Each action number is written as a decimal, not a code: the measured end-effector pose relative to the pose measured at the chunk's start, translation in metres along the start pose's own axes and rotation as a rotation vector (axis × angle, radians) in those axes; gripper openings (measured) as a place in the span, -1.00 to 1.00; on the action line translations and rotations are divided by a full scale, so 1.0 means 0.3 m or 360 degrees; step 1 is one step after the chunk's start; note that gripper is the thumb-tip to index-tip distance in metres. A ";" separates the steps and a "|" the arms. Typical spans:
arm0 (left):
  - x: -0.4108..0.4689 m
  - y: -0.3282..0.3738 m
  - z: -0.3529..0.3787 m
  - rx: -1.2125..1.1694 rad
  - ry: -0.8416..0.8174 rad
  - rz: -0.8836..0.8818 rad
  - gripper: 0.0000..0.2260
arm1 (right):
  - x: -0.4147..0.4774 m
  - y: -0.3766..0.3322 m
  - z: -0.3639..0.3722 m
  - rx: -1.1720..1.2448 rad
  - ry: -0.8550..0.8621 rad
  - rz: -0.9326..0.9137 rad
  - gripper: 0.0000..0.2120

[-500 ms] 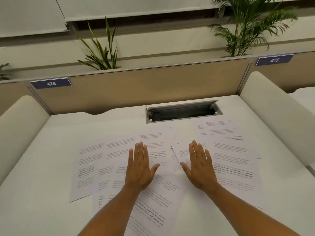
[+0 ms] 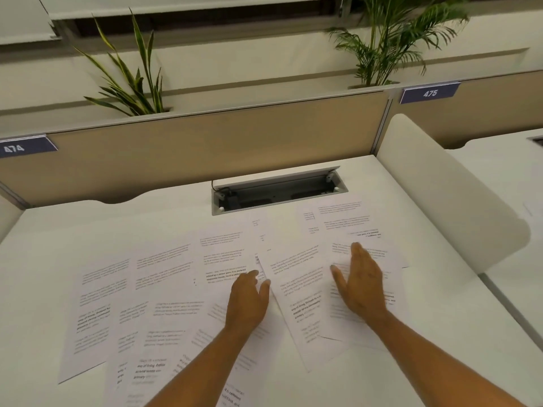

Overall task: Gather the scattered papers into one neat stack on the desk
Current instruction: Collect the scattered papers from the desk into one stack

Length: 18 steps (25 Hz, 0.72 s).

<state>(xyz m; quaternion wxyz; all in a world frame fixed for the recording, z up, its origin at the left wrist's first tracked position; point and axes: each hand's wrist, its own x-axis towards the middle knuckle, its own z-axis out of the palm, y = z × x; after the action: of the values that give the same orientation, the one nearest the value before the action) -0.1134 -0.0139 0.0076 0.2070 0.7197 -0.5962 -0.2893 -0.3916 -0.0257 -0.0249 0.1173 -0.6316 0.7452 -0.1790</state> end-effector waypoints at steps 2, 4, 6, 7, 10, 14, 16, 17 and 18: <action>0.013 0.088 0.041 -0.0312 0.0009 -0.0232 -0.53 | 0.087 0.145 -0.070 0.0034 0.0030 0.0149 -0.22; 0.018 0.157 0.084 -0.0517 -0.0040 -0.0446 -0.45 | 0.160 0.264 -0.119 0.0022 -0.0002 0.0236 -0.23; 0.024 0.213 0.126 -0.0639 -0.0054 -0.0606 -0.36 | 0.211 0.338 -0.142 -0.0046 -0.0108 0.0254 -0.21; 0.029 0.237 0.148 -0.0676 -0.0031 -0.0651 -0.34 | 0.228 0.356 -0.147 -0.0075 -0.0163 0.0248 -0.20; 0.041 0.307 0.194 -0.0794 0.0009 -0.0727 -0.35 | 0.228 0.330 -0.124 -0.0108 -0.0213 0.0129 -0.22; 0.060 0.401 0.246 -0.0823 0.0026 -0.0719 -0.38 | 0.180 0.264 -0.071 -0.0044 -0.0206 -0.0215 -0.24; 0.074 0.432 0.257 -0.0835 0.0050 -0.0733 -0.40 | 0.196 0.266 -0.085 0.0004 -0.0273 -0.0193 -0.20; 0.081 0.442 0.259 -0.0840 0.0058 -0.0745 -0.41 | 0.211 0.280 -0.098 0.0039 -0.0329 -0.0152 -0.16; 0.087 0.448 0.258 -0.0841 0.0057 -0.0757 -0.42 | 0.222 0.301 -0.109 0.0063 -0.0380 -0.0134 -0.10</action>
<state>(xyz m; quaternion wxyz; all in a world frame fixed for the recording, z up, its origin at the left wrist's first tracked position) -0.2607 -0.0632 0.0316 0.3233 0.7649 -0.3128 -0.4611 -0.4977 -0.0749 -0.0292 0.2099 -0.6767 0.6950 -0.1221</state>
